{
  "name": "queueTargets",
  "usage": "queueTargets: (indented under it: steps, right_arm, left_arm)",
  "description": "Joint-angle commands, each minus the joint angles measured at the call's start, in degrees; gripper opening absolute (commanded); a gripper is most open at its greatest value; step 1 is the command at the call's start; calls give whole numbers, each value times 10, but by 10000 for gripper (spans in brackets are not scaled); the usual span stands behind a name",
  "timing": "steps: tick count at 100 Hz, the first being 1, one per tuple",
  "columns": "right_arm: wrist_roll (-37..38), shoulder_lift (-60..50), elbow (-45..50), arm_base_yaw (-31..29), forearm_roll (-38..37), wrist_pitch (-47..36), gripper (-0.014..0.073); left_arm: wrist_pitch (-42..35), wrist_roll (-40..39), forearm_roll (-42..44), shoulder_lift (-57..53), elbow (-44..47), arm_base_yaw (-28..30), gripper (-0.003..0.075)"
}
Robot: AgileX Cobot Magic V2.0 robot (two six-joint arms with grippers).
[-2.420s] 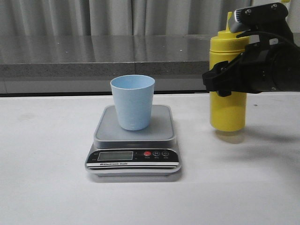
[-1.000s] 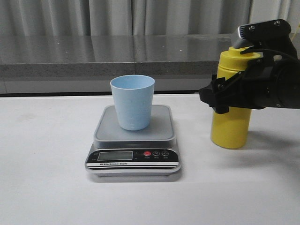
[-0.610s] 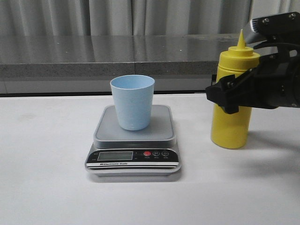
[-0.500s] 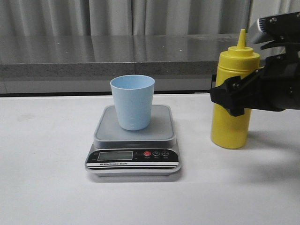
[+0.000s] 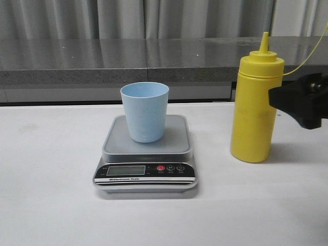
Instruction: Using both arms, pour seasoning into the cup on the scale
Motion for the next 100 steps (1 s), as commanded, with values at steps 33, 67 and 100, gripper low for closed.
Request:
queueTargets:
  steps: [33,67,100]
  right_arm:
    - [3,-203,13,0,19,-10,646]
    - [3,-321,-84,0,29,220,646]
    - [3,-370,-161,-1,29,430,591]
  left_arm:
    - [-43,0,-10,7,-15,0,-20]
    - [-43,0,-10,7,-15,0,-20]
    - [-43,0,-10,7,-15,0,-20]
